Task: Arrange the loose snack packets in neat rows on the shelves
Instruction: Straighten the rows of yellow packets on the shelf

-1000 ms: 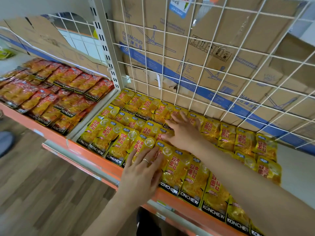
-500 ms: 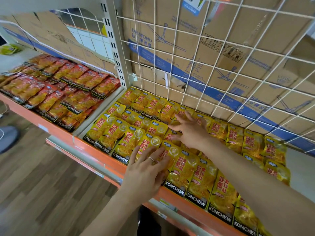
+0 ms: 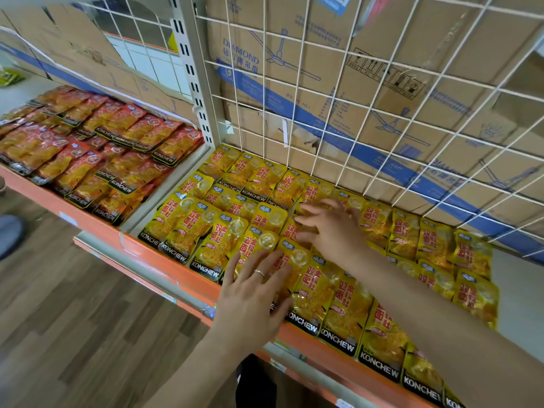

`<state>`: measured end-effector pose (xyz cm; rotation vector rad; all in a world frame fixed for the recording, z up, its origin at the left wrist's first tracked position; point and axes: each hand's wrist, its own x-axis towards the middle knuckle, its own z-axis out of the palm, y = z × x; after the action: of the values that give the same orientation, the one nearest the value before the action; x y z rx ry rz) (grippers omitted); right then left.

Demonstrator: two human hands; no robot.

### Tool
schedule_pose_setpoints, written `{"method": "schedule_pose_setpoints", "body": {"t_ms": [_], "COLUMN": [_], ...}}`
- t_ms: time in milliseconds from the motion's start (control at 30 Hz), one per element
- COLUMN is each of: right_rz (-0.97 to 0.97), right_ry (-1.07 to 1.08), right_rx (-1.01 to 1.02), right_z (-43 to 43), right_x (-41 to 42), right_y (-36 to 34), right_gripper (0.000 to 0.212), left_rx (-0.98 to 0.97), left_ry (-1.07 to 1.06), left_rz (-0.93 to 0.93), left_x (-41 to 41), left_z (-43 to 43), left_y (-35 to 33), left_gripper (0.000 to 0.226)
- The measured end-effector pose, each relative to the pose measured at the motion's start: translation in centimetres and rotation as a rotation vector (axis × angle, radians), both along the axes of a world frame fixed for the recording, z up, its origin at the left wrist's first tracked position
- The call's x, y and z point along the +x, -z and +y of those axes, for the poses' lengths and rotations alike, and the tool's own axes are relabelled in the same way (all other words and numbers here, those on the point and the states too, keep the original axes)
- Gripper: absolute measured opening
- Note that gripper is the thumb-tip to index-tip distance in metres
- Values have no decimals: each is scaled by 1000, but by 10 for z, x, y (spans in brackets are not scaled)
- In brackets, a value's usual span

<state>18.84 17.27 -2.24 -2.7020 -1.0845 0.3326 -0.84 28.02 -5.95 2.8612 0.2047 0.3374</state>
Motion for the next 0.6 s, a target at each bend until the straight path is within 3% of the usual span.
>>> {"method": "schedule_pose_setpoints", "body": {"t_ms": [267, 600], "right_rz": [9, 53], "right_ry": [12, -17], "right_rx": [-35, -106], "right_z": [-4, 12], "right_x": [6, 4], "right_y": [0, 3], "right_gripper": [38, 58], "left_rx": [15, 28], "left_ry": [-21, 12], "left_rz": [9, 21], "left_x": [0, 3], "left_z": [-1, 3], "left_y": [0, -3], "left_gripper": [48, 50]}}
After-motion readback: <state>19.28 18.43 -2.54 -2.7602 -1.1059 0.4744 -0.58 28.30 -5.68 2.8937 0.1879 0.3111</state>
